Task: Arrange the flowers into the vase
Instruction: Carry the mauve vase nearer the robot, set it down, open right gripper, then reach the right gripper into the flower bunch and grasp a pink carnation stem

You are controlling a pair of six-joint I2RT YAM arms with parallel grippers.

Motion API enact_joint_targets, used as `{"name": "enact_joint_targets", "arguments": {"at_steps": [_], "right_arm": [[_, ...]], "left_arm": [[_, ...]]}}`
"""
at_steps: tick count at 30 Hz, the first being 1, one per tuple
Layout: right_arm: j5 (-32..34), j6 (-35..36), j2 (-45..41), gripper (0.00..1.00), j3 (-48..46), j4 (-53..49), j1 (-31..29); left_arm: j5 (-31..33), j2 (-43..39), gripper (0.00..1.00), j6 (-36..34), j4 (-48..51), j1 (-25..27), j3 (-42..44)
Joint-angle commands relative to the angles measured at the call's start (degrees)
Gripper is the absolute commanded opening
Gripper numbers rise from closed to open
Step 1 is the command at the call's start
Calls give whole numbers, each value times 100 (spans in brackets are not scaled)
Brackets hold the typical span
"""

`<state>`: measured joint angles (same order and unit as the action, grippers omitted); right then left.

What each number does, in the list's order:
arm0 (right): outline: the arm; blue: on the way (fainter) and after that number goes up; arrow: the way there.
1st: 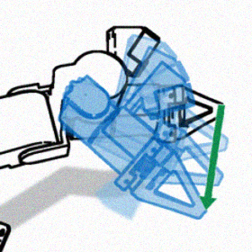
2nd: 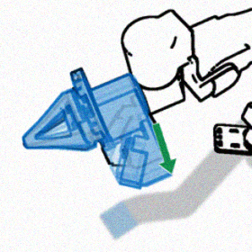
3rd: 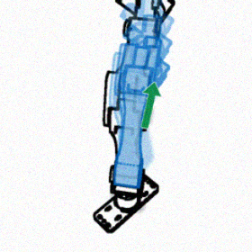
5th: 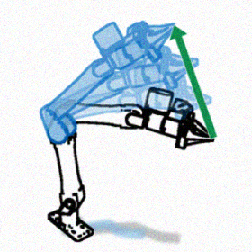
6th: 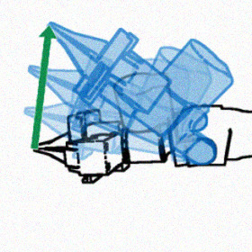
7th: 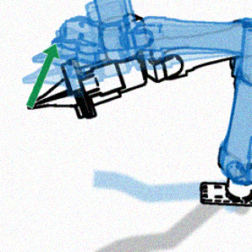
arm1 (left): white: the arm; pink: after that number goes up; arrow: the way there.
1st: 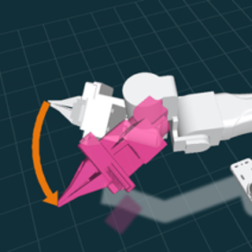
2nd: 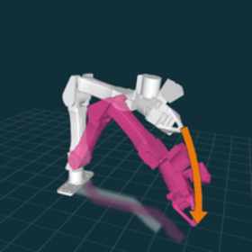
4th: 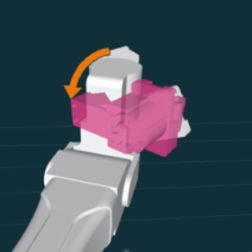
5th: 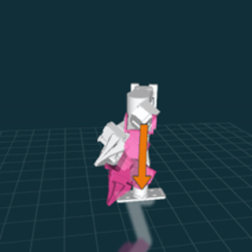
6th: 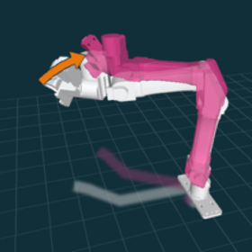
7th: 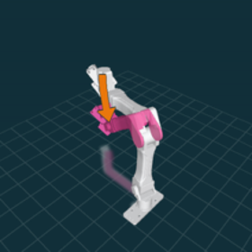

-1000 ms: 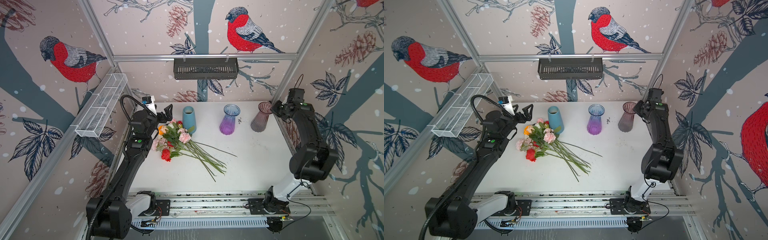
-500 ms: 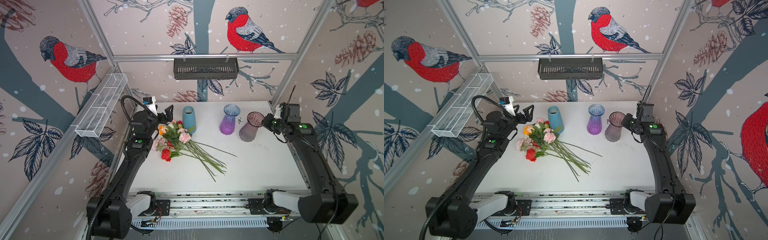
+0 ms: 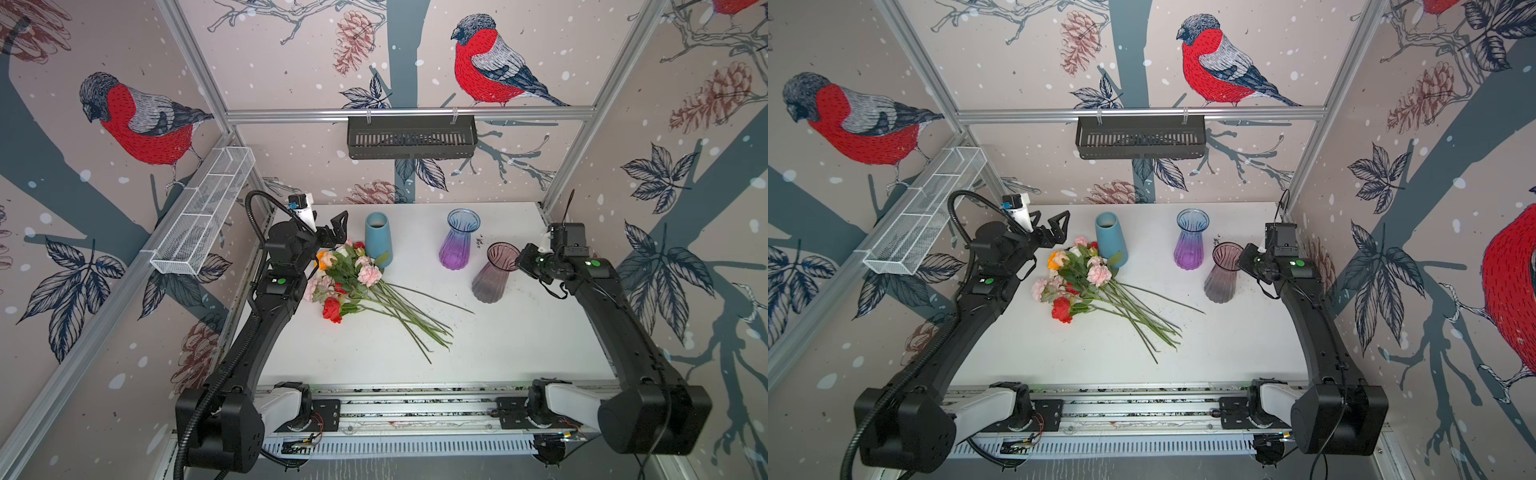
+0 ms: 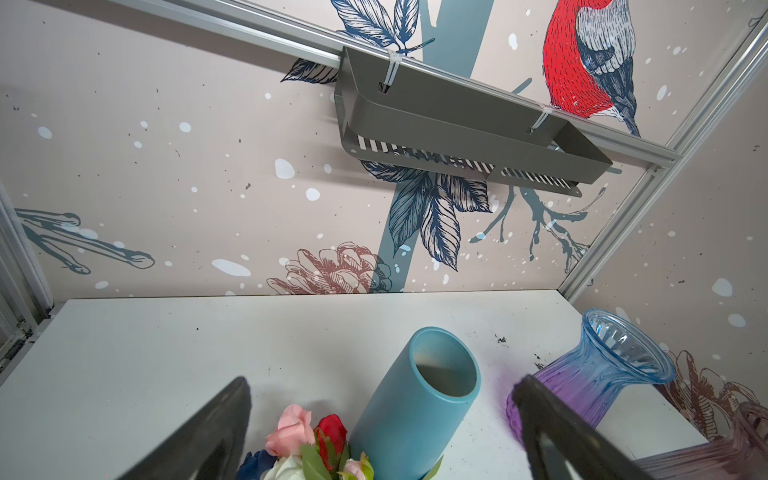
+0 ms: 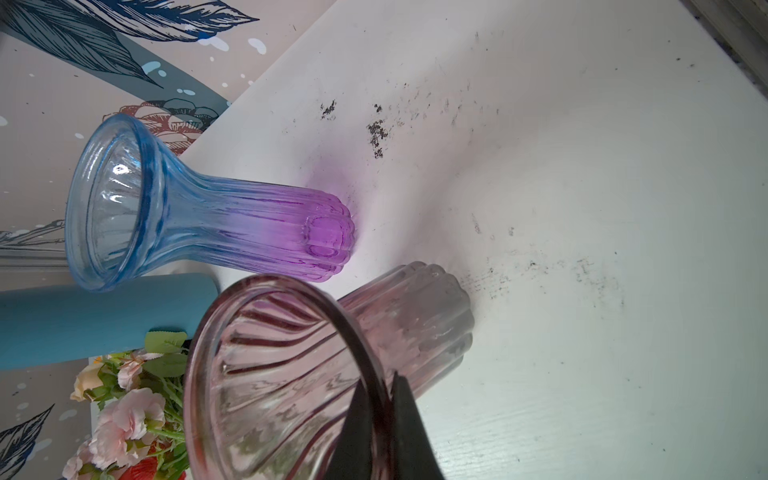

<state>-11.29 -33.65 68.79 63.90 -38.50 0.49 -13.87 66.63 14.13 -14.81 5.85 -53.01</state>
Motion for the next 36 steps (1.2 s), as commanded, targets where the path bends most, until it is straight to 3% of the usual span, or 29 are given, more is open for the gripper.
{"name": "enact_joint_targets", "arguments": {"at_steps": [1,5,7,10,13,17,19,22,26,28,32,36], "right_arm": [[-90,37,-14,15,9,440,96],[37,212,-155,43,127,399,228],[268,372,-274,51,263,324,228],[496,676,-549,53,411,273,186],[461,1086,-1034,51,430,515,-81],[520,1655,-1649,50,303,1035,-1378],[363,1733,-1668,52,227,1125,-2126],[26,1729,-1281,52,58,1168,-3041],[218,1819,-490,53,-254,1448,-4240],[272,1808,34,53,-331,1624,-4650],[349,1648,1241,53,-235,1622,-4929],[548,1552,2085,49,-150,1723,-4944]], "left_arm": [[-2,69,98,-24,-99,-4,-77],[19,112,98,-25,-10,2,-115],[174,-22,98,-50,-123,59,16],[649,-283,98,-278,-239,314,214],[1334,-495,98,-909,-193,984,330],[2660,-881,98,-2221,-427,2575,709],[2728,-1055,98,-2440,-604,2977,876],[2469,-1169,99,-2329,-700,3001,902],[3073,-987,99,-2295,-977,2964,915],[3001,-790,99,-2425,-879,2806,935],[2791,-565,98,-2142,-212,2535,527],[2449,-652,98,-1866,-270,2229,602]]}}
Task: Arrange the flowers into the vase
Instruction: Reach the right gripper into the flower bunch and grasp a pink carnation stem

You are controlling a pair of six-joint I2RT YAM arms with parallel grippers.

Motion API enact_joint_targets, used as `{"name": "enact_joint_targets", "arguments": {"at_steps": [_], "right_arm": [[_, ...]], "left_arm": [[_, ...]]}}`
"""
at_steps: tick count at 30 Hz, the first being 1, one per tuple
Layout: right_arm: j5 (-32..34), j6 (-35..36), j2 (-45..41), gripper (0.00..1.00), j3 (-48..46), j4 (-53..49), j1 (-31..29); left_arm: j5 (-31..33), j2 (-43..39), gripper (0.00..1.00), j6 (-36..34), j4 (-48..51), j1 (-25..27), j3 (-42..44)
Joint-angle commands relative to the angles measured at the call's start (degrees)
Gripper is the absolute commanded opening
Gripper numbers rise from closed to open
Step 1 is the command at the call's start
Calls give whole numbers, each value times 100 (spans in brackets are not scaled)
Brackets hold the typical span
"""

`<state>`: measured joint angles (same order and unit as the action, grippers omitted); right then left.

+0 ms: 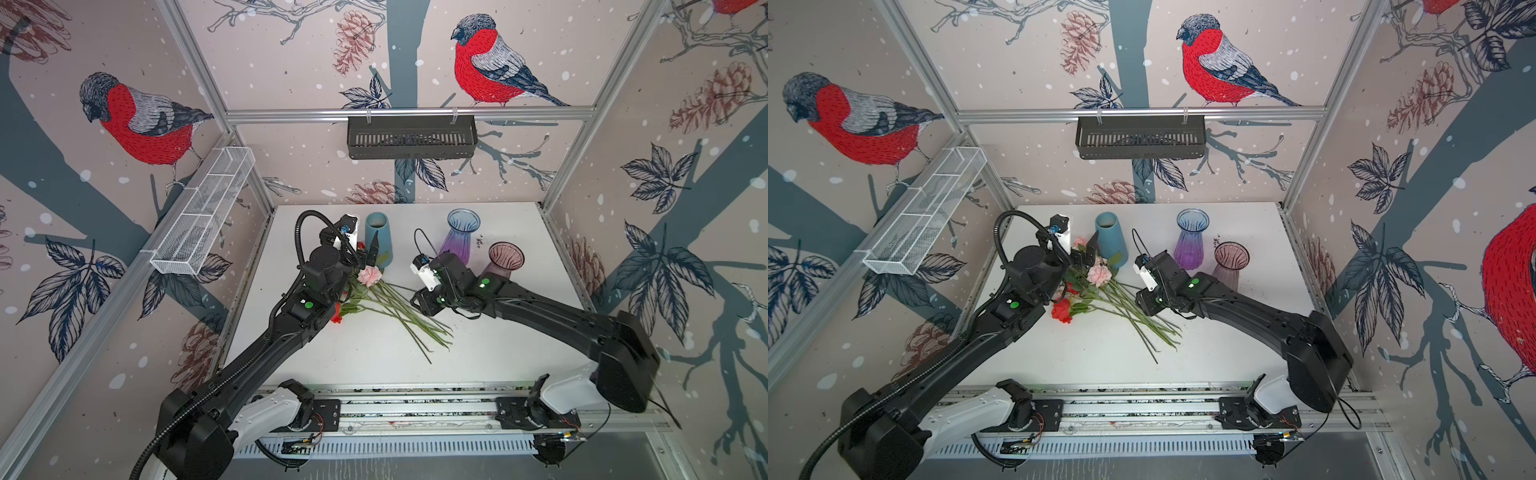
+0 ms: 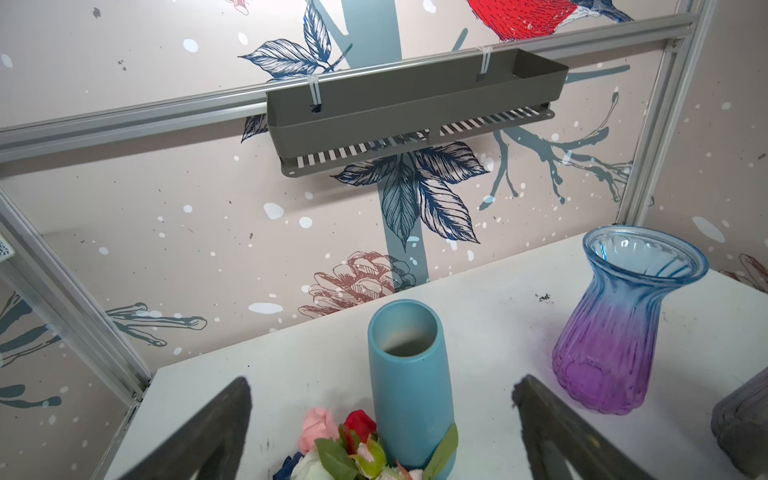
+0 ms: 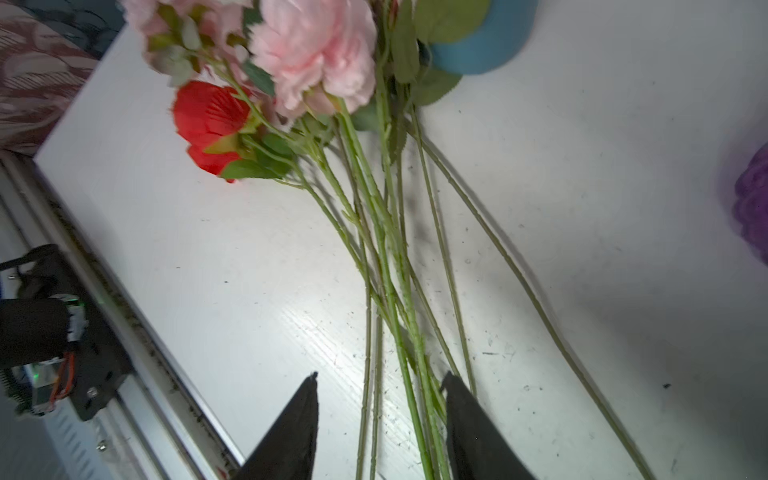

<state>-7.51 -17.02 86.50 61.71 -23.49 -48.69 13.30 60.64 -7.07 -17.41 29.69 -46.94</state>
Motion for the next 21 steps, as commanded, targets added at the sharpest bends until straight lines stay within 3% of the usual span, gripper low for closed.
{"name": "enact_joint_targets", "arguments": {"at_steps": [1,14,17,21], "right_arm": [[122,-53,511,49,98,288,-29],[-250,58,2296,48,1529,277,-23],[-188,80,2688,43,1994,99,19],[-85,108,2979,26,2408,-54,57]], "left_arm": [[-295,-87,98,330,-58,-199,39],[-456,-83,96,558,140,-288,-97],[-436,-151,96,558,122,-289,-60],[-425,-143,96,558,119,-289,-60]]}}
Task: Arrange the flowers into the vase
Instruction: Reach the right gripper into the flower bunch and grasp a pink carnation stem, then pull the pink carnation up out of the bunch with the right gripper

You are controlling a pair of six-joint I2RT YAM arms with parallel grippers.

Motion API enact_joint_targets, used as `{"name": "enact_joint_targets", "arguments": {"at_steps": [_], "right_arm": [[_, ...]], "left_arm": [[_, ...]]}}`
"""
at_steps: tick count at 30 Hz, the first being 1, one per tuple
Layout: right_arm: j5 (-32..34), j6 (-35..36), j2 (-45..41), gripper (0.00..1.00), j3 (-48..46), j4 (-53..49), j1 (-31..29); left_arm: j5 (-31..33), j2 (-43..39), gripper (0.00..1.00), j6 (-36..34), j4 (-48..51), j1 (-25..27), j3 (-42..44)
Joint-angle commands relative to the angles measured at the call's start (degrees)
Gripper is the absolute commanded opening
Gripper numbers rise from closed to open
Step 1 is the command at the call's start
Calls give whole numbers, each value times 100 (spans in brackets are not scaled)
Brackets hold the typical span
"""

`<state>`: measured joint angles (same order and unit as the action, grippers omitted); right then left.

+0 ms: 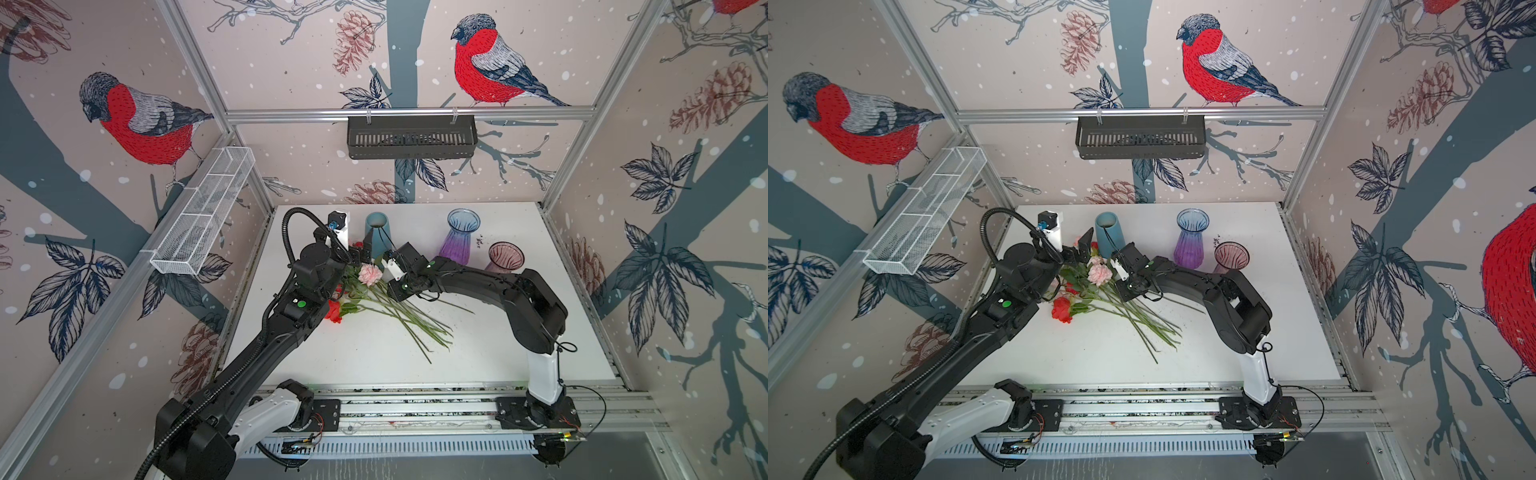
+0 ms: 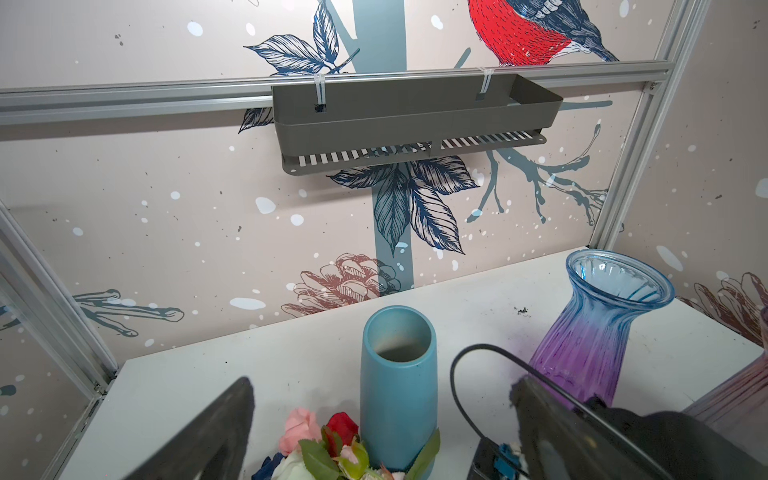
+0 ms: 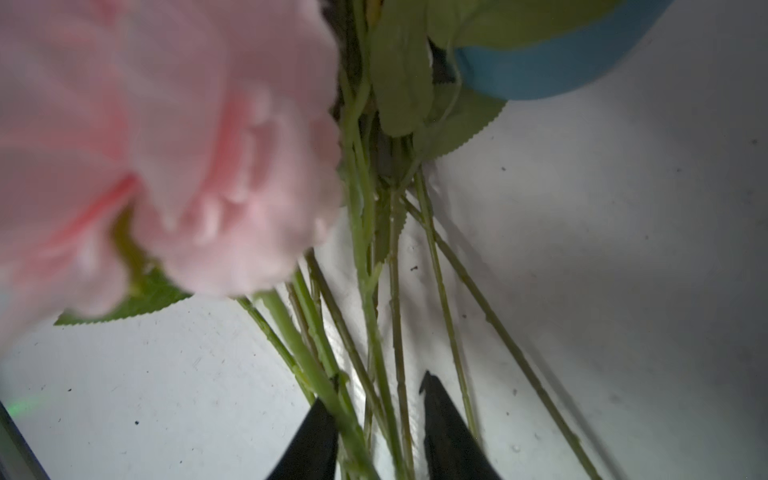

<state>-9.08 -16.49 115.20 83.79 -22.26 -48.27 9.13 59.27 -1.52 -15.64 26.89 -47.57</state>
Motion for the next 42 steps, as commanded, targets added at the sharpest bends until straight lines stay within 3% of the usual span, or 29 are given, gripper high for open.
{"name": "enact_joint_targets", "arguments": {"at_steps": [1,4,8,11,14,16,19,22,26,31,34,37,38,40,42], "right_arm": [[73,71,121,20,248,-209,13],[207,158,-72,8,240,-287,-22],[676,327,-815,7,7,-362,-116],[917,403,-1483,7,-211,-363,-112],[1132,499,-2115,6,-310,-393,-86],[1228,548,-2526,6,-328,-400,-68],[1397,604,-3099,6,-349,-309,-22],[1494,598,-3671,8,-598,77,51],[1138,455,-4297,14,-1053,694,192],[276,69,-4703,12,-1409,1349,434],[-87,-158,-4752,8,-1542,1798,486],[-13,-169,-4654,4,-1406,1795,486],[87,-131,-4609,5,-1325,1645,489],[367,-89,-4491,25,-1176,1052,533],[407,22,-4366,37,-1106,320,717]], "left_arm": [[6,6,96,3,-55,-9,7],[108,49,96,15,-99,-9,12],[90,35,94,37,-347,-18,143],[-485,-95,88,49,-732,-102,368],[-1497,-318,86,333,-1451,-379,723],[-2127,-448,77,301,-1943,-439,983],[-2650,-488,66,184,-2092,-439,1066],[-3103,-436,63,152,-2173,-439,1067],[-3795,-216,64,210,-2250,-439,991],[-5093,285,66,423,-2606,-384,894],[-5379,467,64,456,-2695,-247,860],[-5136,443,65,184,-2331,-86,794],[-4996,396,66,55,-2198,-55,793],[-4703,287,68,-85,-2038,-20,819],[-4393,151,68,-166,-1958,-9,856]]}}
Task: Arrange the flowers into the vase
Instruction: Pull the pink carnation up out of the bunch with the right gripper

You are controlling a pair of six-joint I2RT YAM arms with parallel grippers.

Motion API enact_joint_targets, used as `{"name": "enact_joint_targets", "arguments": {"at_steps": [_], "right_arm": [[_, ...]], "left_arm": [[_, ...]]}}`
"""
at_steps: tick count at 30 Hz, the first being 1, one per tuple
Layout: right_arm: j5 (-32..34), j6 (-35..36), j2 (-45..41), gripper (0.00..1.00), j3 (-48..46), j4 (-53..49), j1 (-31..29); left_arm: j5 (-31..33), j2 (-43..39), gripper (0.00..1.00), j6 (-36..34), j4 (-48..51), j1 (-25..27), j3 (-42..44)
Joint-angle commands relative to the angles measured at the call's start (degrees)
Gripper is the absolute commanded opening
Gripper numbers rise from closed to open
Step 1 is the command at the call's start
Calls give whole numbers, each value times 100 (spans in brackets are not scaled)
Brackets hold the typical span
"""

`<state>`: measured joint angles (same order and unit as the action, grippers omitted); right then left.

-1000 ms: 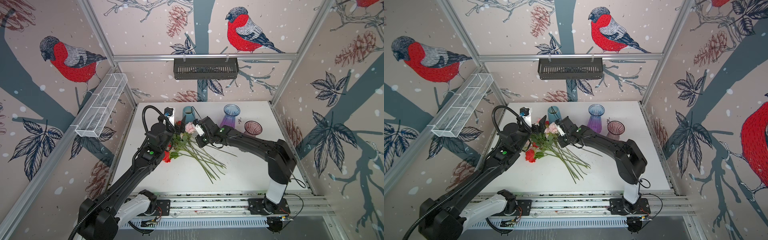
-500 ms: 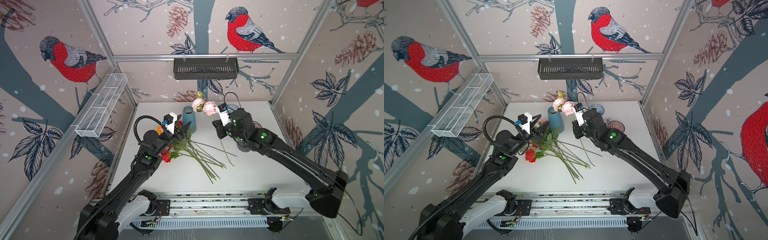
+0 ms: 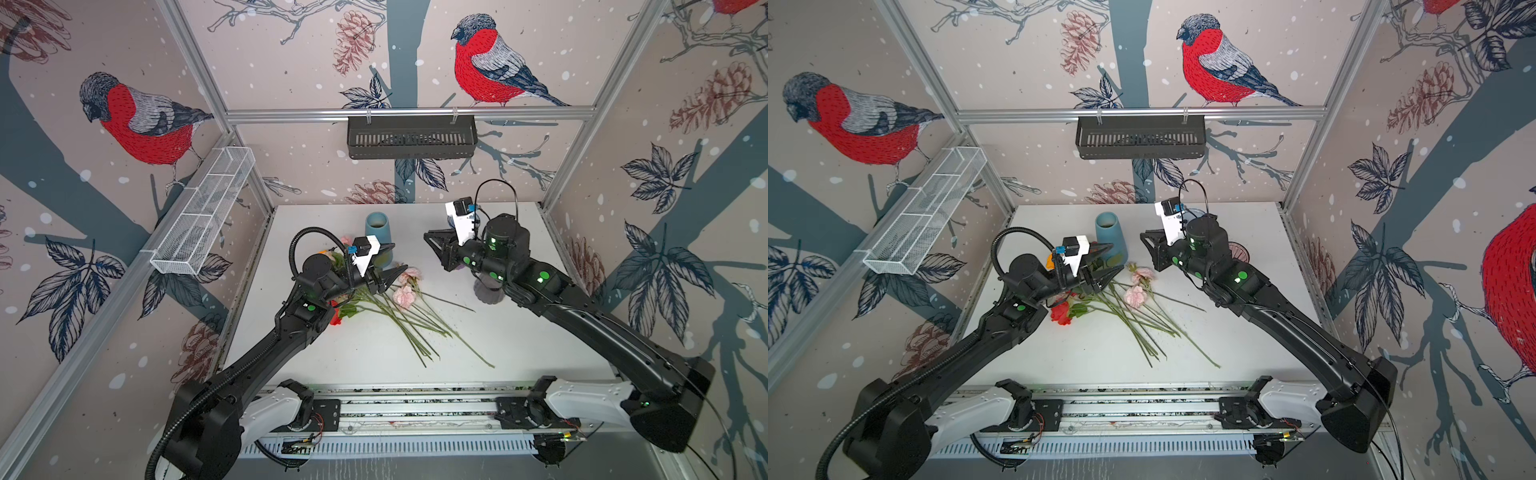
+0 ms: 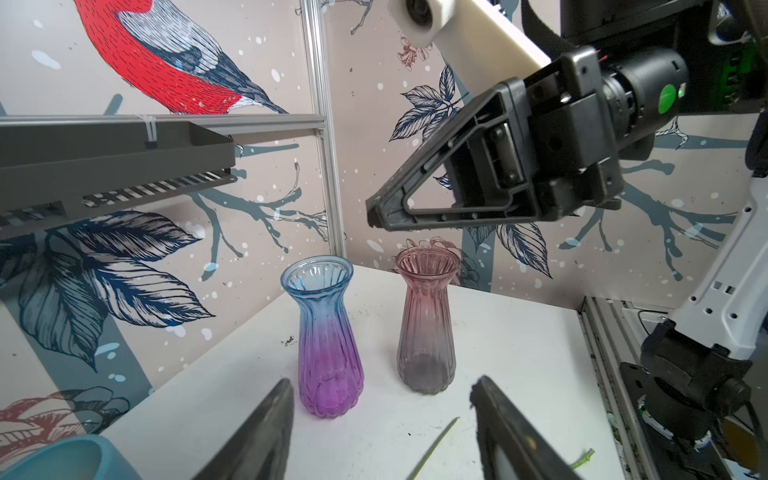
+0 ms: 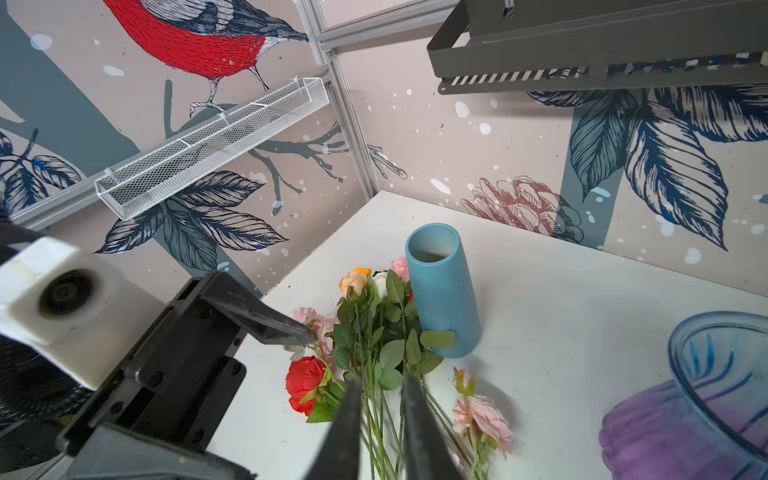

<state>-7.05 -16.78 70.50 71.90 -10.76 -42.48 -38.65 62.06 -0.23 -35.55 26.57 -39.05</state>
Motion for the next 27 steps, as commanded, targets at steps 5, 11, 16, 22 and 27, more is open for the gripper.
{"name": "enact_joint_targets", "arguments": {"at_steps": [5,11,16,22,27], "right_arm": [[40,304,481,45,-484,-1785,183],[-517,108,1065,50,-1443,-1539,183],[-395,141,2063,49,-1491,-1406,112],[-378,219,2990,46,-1118,-1277,71],[-278,194,3194,16,-884,-1296,47]], "left_arm": [[1037,-340,69,-356,64,24,71],[1207,-337,70,-276,8,24,95],[1239,-326,70,-248,110,24,54],[1316,-387,71,-309,175,24,59],[1378,-441,71,-315,166,24,73]]}}
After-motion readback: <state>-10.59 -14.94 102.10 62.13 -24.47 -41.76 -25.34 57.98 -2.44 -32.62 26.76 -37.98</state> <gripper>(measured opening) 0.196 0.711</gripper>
